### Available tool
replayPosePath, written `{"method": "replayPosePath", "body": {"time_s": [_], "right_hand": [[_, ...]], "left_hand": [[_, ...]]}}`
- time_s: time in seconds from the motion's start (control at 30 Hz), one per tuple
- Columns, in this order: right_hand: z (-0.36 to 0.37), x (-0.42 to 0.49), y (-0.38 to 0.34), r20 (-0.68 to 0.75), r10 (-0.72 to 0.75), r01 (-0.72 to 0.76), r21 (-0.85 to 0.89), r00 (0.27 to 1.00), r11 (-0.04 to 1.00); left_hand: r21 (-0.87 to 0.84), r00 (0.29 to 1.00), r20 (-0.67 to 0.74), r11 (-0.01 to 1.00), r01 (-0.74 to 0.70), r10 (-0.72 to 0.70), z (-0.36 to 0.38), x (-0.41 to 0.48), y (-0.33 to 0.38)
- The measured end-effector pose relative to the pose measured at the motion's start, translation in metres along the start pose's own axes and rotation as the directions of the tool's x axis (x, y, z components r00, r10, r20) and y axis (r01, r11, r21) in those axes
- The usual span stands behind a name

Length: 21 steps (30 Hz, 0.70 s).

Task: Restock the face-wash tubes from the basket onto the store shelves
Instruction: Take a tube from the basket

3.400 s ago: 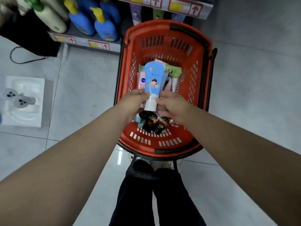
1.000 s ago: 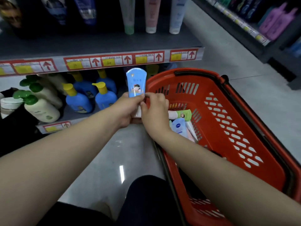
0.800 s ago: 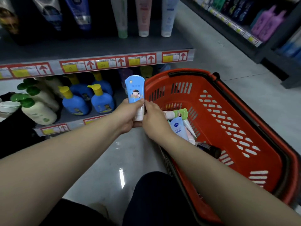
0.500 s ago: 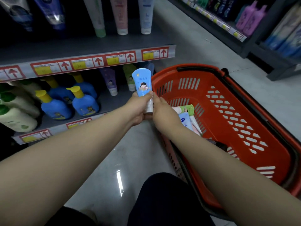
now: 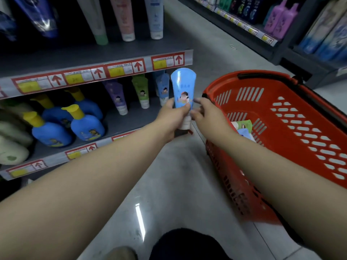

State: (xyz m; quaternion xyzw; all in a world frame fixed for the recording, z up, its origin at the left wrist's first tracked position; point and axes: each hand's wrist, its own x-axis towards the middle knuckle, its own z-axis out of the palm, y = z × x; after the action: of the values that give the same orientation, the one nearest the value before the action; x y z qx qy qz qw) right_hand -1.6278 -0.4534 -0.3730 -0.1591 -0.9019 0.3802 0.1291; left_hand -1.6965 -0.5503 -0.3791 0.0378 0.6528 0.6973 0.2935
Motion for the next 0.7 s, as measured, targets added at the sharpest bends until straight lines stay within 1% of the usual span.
{"method": "replayPosePath", "body": {"time_s": [0.03, 0.13, 0.2, 0.27, 0.4, 0.5, 0.6, 0.7], "right_hand": [[0.008, 0.007, -0.004, 0.032, 0.057, -0.058, 0.041, 0.998, 0.997], [0.034, 0.032, -0.004, 0.054, 0.091, -0.093, 0.025, 0.994, 0.995], [0.047, 0.051, -0.004, 0.064, 0.111, -0.112, 0.013, 0.992, 0.994], [0.051, 0.067, -0.005, 0.077, 0.138, -0.139, 0.008, 0.987, 0.990], [0.057, 0.097, -0.012, 0.091, 0.181, -0.179, -0.036, 0.979, 0.983], [0.068, 0.110, -0.003, 0.081, 0.215, -0.211, -0.049, 0.973, 0.976], [0.088, 0.123, 0.023, 0.063, 0.242, -0.241, -0.014, 0.968, 0.970], [0.104, 0.138, 0.047, 0.008, 0.261, -0.261, 0.067, 0.965, 0.963]], "left_hand": [[0.044, 1.000, -0.010, 0.999, -0.019, 0.020, -0.010, 0.006, -0.002], [0.128, 0.997, -0.029, 0.990, -0.063, 0.068, -0.035, 0.028, -0.005], [0.223, 0.992, -0.044, 0.969, -0.109, 0.121, -0.045, 0.047, -0.005], [0.315, 0.984, -0.061, 0.939, -0.140, 0.168, -0.049, 0.062, -0.004], [0.459, 0.985, -0.037, 0.878, -0.135, 0.171, -0.061, 0.086, 0.004], [0.580, 0.974, 0.000, 0.793, -0.184, 0.225, -0.067, 0.098, 0.002], [0.628, 0.956, -0.019, 0.748, -0.215, 0.291, -0.071, 0.117, -0.011], [0.626, 0.947, -0.031, 0.745, -0.232, 0.321, -0.070, 0.138, -0.023]]}}
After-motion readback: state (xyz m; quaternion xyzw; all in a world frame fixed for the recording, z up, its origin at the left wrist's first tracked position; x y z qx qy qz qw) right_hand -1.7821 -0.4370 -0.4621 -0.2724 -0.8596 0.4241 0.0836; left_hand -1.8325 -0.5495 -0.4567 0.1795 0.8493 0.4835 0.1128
